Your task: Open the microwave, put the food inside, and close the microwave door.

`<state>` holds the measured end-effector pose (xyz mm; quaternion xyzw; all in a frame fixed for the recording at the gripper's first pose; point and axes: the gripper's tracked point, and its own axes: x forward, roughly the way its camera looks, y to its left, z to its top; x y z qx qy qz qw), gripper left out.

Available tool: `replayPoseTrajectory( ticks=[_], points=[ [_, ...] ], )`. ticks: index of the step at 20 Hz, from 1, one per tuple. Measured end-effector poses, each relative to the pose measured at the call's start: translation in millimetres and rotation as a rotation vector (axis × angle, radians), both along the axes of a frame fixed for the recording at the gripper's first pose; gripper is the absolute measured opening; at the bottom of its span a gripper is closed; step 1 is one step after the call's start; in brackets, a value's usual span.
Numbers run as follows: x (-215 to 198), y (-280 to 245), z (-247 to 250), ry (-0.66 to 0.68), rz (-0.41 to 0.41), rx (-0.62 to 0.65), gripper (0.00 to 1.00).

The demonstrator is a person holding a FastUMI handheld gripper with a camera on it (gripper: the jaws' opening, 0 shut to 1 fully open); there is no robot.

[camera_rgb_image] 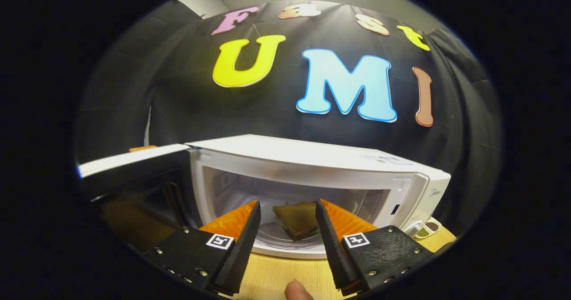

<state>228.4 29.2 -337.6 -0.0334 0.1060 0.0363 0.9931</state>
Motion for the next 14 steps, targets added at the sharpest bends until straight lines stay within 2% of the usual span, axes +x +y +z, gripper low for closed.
replayPoseTrajectory(
  ticks=[5, 8, 14],
  points=[
    [-73, 24, 57, -0.098, 0.147, 0.041, 0.85],
    [-117, 41, 82, -0.138, 0.236, 0.058, 0.86],
    [-206, 94, 122, -0.201, 0.449, 0.178, 0.86]
  ],
)
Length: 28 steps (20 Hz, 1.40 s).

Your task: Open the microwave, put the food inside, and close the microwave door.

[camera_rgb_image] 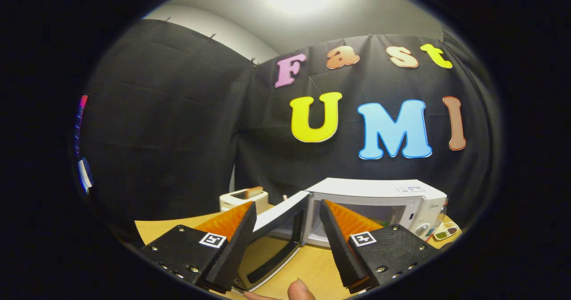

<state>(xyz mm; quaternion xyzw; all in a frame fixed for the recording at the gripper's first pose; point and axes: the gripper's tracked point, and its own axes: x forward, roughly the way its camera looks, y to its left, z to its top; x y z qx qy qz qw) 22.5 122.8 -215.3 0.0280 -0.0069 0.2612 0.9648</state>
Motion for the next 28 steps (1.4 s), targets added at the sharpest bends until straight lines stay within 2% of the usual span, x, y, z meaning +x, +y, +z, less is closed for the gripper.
replayPoseTrajectory(
  ticks=[5, 8, 12, 13, 15, 16, 17, 19, 20, 21, 22, 25, 28],
  points=[
    [-60, 54, 7, -0.008, 0.174, 0.066, 0.86],
    [-84, 81, -2, -0.004, 0.23, 0.078, 0.86],
    [-93, 110, -27, 0.041, 0.294, 0.076, 0.86],
    [-94, 112, -33, 0.049, 0.288, 0.074, 0.7],
    [-91, 117, -45, 0.056, 0.269, 0.054, 0.51],
    [-90, 125, -52, 0.069, 0.279, 0.043, 0.5],
    [-86, 128, -63, 0.078, 0.252, 0.03, 0.39],
    [-90, 137, -80, 0.107, 0.276, 0.007, 0.16],
    [-88, 135, -84, 0.108, 0.243, -0.021, 0.16],
    [-79, 130, -89, 0.085, 0.199, -0.039, 0.09],
    [-76, 133, -95, 0.073, 0.194, -0.062, 0.01],
    [-75, 146, -118, 0.118, 0.201, -0.082, 0.02],
    [-67, 133, -130, 0.154, 0.173, -0.086, 0.01]
  ],
)
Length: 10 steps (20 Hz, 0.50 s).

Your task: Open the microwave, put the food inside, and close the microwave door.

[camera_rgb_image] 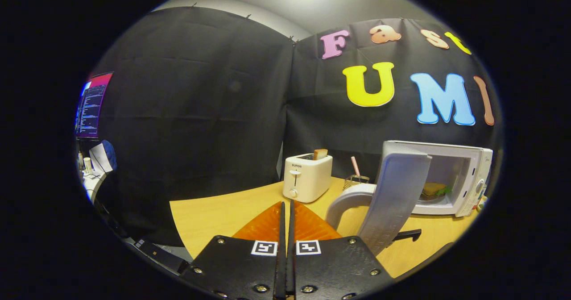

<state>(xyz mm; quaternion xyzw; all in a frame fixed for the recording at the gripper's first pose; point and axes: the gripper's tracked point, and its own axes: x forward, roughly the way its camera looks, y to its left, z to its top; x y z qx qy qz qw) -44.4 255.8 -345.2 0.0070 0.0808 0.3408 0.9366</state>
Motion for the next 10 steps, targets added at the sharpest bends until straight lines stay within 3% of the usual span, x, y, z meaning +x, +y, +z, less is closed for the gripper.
replayPoseTrajectory(
  ticks=[2, 10],
  points=[
    [-1, -2, -8, 0.022, -0.007, -0.001, 0.01],
    [17, -78, -8, -0.017, -0.166, -0.047, 0.01]
  ],
)
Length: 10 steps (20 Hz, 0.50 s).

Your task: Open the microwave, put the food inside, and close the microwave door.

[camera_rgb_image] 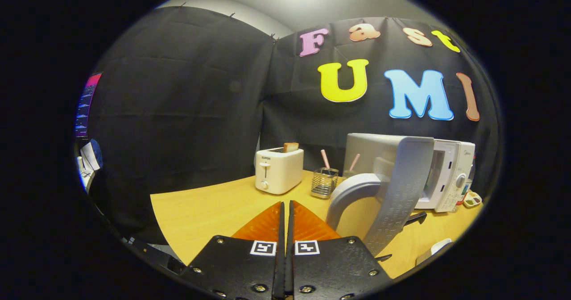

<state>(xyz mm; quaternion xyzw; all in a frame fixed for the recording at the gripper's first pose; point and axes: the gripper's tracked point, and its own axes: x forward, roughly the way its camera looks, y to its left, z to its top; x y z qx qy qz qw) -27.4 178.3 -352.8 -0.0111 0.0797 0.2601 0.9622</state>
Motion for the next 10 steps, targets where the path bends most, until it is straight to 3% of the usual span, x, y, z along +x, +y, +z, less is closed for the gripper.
replayPoseTrajectory(
  ticks=[10],
  points=[
    [69, -124, -3, 0.002, -0.263, -0.047, 0.01]
  ],
)
